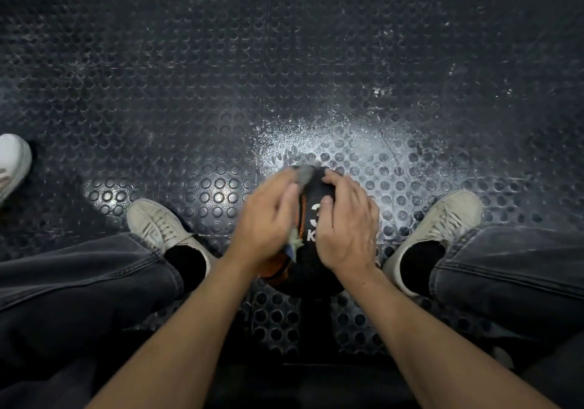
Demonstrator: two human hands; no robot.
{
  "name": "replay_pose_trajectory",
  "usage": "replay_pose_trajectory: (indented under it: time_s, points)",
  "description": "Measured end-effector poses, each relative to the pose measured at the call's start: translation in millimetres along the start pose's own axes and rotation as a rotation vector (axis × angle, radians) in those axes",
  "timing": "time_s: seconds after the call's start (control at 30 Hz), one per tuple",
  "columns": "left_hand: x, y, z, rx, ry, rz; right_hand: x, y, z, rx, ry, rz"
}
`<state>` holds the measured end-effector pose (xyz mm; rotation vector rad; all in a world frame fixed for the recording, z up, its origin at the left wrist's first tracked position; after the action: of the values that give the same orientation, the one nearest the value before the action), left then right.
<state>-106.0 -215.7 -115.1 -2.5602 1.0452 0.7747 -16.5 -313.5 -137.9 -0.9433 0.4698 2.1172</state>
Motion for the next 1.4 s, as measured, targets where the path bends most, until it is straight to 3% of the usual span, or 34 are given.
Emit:
replay_pose_trajectory:
  time_s: [0.1, 0.2, 0.27, 0.33, 0.4, 0.53, 0.67, 0.87, 0.97, 1.07, 1.13, 1.27, 1.3, 1.4]
  points:
    - [-20, 3, 78, -0.636, 0.104, -0.140, 1, -4, 5, -0.002, -0.061, 0.071]
    - [-11, 34, 118, -1.030, 0.544, -0.082, -10, -21, -39, 0.394, -0.289, 0.027]
    - [1, 48, 117, -1.099, 0.769, -0.077, 2, -17, -86, 0.720, -0.381, 0.178]
    - [9, 52, 118, -1.116, 0.806, -0.093, 23, -1, -105, 0.914, -0.516, 0.396]
    - [12, 49, 123, -1.131, 0.773, -0.123, 32, 8, -105, 0.970, -0.617, 0.454]
    - [10, 50, 121, -1.147, 0.763, -0.213, 26, 6, -98, 0.954, -0.659, 0.410]
    - [3, 31, 102, -1.007, 0.704, -0.296, 10, -8, -92, 0.875, -0.577, 0.354]
    - [-7, -2, 20, -0.397, -0.002, -0.243, 4, -14, -73, 0.704, -0.407, 0.225]
    - [19, 2, -22, 0.108, -0.244, -0.045, -5, -14, -67, 0.637, -0.358, 0.073]
    - [38, 5, -39, 0.389, -0.421, 0.175, -8, -15, -70, 0.591, -0.352, 0.022]
    - [41, -15, -39, 0.341, -0.428, 0.272, -8, -17, -71, 0.590, -0.349, 0.017]
    - [53, -89, -20, -0.187, -0.479, 0.345, 0, -30, -65, 0.674, -0.305, -0.006]
    - [58, -89, -21, -0.176, -0.504, 0.344, 2, -33, -65, 0.719, -0.306, -0.030]
    - [56, -33, -46, 0.203, -0.484, 0.331, 2, -40, -71, 0.795, -0.318, -0.049]
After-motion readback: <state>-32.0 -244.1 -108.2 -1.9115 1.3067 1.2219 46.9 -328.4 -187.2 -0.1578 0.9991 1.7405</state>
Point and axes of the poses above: each hand's wrist, its own y-axis away from the middle knuckle, its own x-axis out of the palm, z = x × y, the point moved 7 cm from there along -y, towards the middle knuckle, and after that the axes turned 3 degrees about -z, right-handed, at the moved point
